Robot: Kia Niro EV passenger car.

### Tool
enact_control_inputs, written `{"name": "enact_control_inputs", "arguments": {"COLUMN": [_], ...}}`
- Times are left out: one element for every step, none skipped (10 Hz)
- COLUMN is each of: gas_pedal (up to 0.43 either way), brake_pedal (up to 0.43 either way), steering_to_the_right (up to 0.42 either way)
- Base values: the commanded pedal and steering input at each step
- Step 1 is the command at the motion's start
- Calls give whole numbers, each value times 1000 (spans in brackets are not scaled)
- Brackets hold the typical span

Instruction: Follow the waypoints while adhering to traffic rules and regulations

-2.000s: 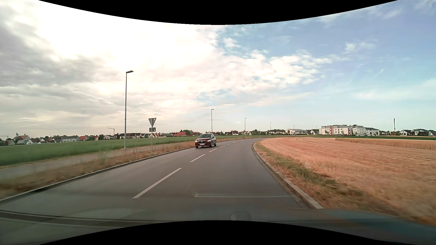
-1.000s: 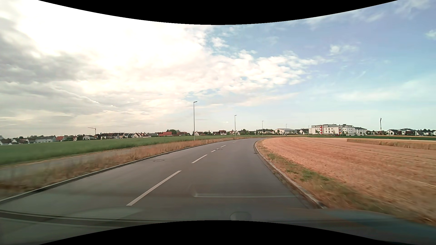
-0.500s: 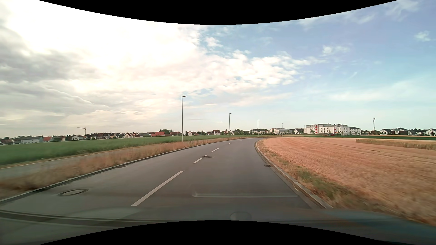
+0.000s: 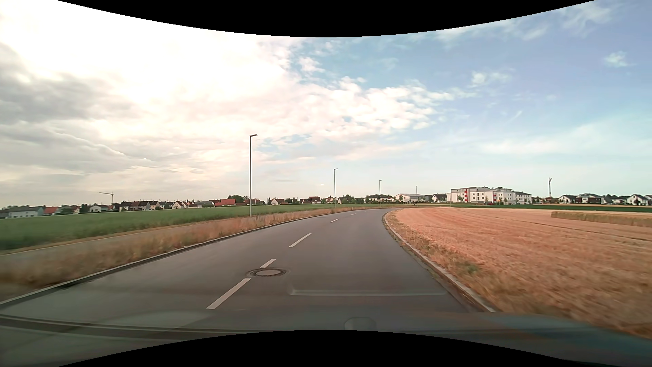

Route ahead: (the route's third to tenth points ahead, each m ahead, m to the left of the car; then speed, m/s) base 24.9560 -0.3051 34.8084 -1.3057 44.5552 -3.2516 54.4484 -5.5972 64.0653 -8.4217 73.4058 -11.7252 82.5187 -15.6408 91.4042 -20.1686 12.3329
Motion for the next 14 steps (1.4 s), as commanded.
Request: {"name": "enact_control_inputs", "arguments": {"gas_pedal": [220, 220, 220, 220, 220, 220, 209, 197, 197, 197, 169, 169, 169, 169], "brake_pedal": [0, 0, 0, 0, 0, 0, 0, 0, 0, 0, 0, 0, 0, 0], "steering_to_the_right": [22, 24, 25, 25, 24, 24, 24, 25, 26, 26, 27, 28, 29, 30]}}
